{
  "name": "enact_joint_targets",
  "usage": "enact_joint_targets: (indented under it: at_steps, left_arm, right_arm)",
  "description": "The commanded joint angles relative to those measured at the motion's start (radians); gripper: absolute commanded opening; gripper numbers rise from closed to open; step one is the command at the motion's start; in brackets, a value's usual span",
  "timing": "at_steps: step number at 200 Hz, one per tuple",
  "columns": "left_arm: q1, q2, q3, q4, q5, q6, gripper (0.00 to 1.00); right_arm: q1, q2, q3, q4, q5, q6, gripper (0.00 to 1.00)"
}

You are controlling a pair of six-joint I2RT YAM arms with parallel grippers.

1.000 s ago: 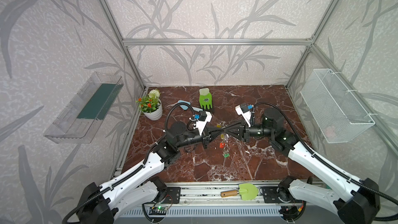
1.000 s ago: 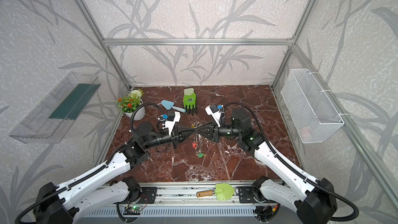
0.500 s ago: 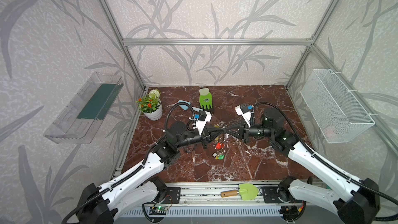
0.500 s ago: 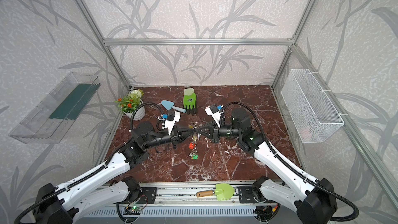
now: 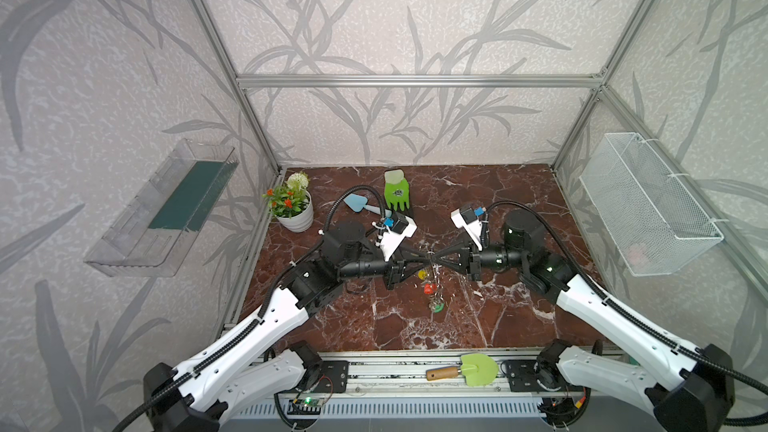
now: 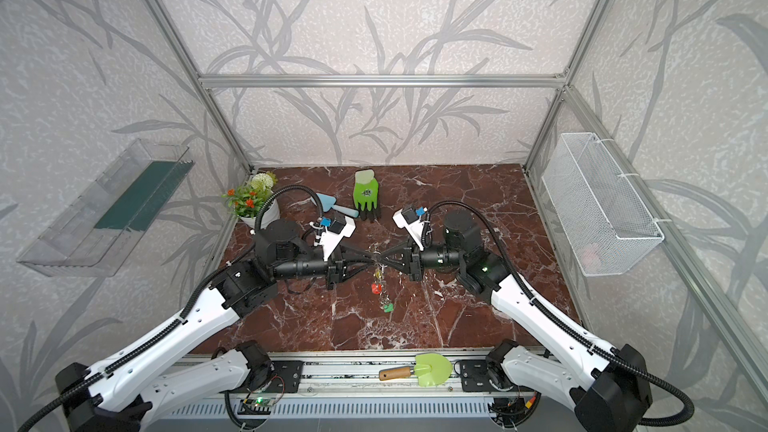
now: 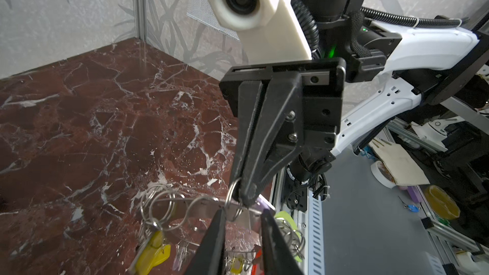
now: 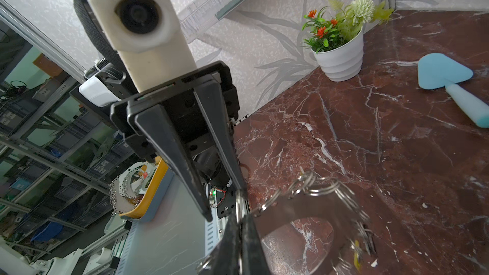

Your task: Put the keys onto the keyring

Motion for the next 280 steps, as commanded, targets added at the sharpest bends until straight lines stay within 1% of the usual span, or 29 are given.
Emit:
enact_joint_targets:
  at_steps: [1, 22, 57, 73, 94, 152, 172, 182, 241, 280]
  left_arm:
    - [0.0, 0.01, 0.055, -0.124, 0.07, 0.092, 0.28]
    - [0.005, 0.026, 0.085, -0.165, 0.075, 0.122, 0.29]
    - [0.026, 0.063, 0.149, -0.235, 0.095, 0.184, 0.36]
    - [0.041, 0.085, 0.184, -0.262, 0.097, 0.209, 0.37]
    - [0.06, 0.119, 0.232, -0.295, 0.13, 0.242, 0.41]
    - [0.093, 0.236, 0.374, -0.489, 0.193, 0.391, 0.41]
    - [0.1, 0.261, 0.394, -0.524, 0.209, 0.423, 0.39]
    - [0.101, 0.273, 0.399, -0.528, 0.22, 0.424, 0.36]
    - [0.101, 0.322, 0.404, -0.516, 0.293, 0.421, 0.27]
    - [0.102, 0.334, 0.41, -0.52, 0.302, 0.419, 0.15]
  right_arm:
    - [0.001, -0.028, 0.035, 0.002, 0.03, -0.016, 0.0]
    - [0.0, -0.033, 0.033, 0.001, 0.033, -0.017, 0.0]
    - [0.002, -0.032, 0.041, -0.02, 0.028, -0.035, 0.0]
    - [0.004, -0.034, 0.041, -0.023, 0.023, -0.039, 0.0]
    - [0.011, -0.035, 0.042, -0.023, 0.01, -0.044, 0.0]
    - [0.018, -0.033, 0.047, -0.023, -0.011, -0.056, 0.0]
    - [0.02, -0.033, 0.047, -0.02, -0.017, -0.057, 0.0]
    - [0.019, -0.033, 0.047, -0.02, -0.018, -0.058, 0.0]
    - [0.02, -0.03, 0.043, -0.021, -0.02, -0.061, 0.0]
    - [0.019, -0.029, 0.039, -0.02, -0.023, -0.062, 0.0]
